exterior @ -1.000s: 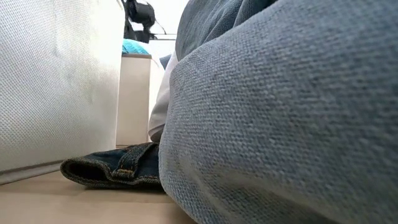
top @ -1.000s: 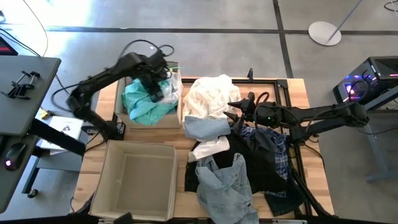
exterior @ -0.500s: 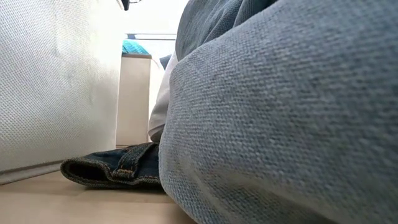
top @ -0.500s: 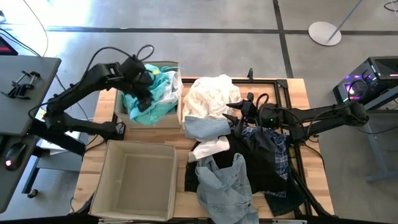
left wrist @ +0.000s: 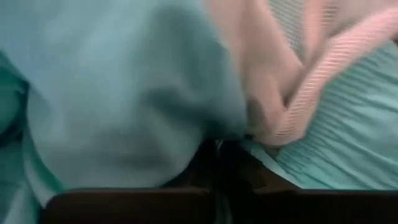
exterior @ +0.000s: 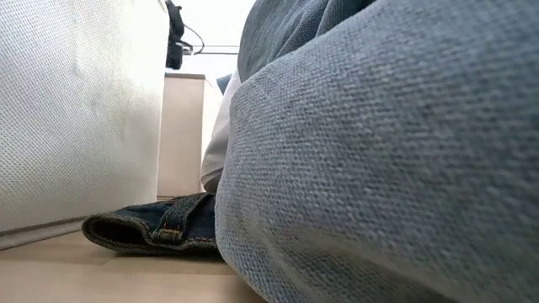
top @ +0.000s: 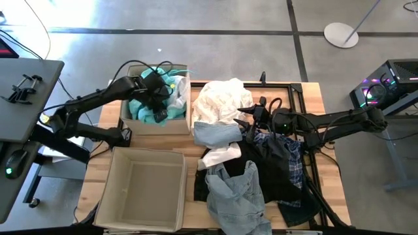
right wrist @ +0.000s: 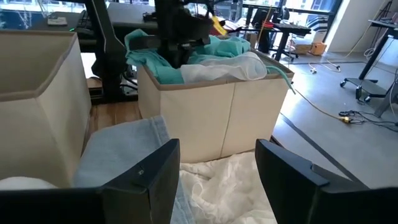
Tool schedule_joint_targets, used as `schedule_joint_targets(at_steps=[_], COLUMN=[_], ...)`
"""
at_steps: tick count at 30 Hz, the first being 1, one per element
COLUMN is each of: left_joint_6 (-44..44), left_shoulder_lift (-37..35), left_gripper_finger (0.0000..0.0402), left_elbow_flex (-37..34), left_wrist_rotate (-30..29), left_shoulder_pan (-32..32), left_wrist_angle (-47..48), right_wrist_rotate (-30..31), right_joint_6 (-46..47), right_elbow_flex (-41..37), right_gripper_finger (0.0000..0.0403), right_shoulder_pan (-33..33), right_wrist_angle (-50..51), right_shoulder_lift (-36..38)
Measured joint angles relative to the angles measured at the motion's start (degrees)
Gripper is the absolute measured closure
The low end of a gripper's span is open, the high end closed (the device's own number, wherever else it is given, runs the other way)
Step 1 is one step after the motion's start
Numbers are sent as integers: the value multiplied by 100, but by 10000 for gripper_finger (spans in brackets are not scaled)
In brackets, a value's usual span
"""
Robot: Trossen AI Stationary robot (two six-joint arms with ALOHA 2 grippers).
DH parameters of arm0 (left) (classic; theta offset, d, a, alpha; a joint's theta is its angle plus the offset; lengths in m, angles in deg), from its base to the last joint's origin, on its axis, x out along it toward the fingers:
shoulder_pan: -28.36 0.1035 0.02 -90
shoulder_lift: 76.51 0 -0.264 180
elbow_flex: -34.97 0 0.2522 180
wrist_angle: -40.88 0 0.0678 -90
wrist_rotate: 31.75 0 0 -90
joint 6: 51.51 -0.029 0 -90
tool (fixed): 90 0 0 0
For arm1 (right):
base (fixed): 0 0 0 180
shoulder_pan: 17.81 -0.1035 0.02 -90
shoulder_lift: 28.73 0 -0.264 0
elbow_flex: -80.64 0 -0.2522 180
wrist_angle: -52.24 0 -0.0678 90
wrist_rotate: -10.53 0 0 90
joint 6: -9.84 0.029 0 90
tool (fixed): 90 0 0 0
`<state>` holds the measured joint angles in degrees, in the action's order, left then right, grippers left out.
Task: Sort clothes
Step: Put the blue shorts into the top brown laundry organizer
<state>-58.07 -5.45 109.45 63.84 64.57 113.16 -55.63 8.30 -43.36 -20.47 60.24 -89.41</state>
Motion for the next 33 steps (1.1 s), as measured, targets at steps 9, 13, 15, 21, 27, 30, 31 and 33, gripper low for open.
schedule_joint_targets(at_steps=[9,13,15,21,27,30,31,33], left_joint_6=[-421,-447,-447,-325,-52,187,280,516], left_shoulder_lift=[251,250,158,-411,-1167,-1497,-1589,-1734], left_gripper_finger=[400,400,398,359,298,276,272,269], left_elbow_flex=[-382,-447,-442,-306,-174,-174,-174,-172], left_wrist_rotate=[914,922,771,-134,-605,-600,-591,-602], left_shoulder_pan=[682,838,873,881,885,883,883,883], left_wrist_angle=[-235,-233,-221,-149,-286,-568,-681,-865], right_wrist_rotate=[-46,-50,-52,-78,-77,-76,-74,-74], right_joint_6=[131,173,245,306,321,312,310,308], right_elbow_flex=[0,0,0,0,0,0,0,0], right_gripper_finger=[204,204,204,204,204,204,204,204], right_shoulder_pan=[-2,-2,-2,-9,-13,-13,-13,-13], right_wrist_angle=[152,233,233,219,214,212,208,187], right_shoulder_lift=[-2,-2,-2,-2,-2,-2,-2,-2])
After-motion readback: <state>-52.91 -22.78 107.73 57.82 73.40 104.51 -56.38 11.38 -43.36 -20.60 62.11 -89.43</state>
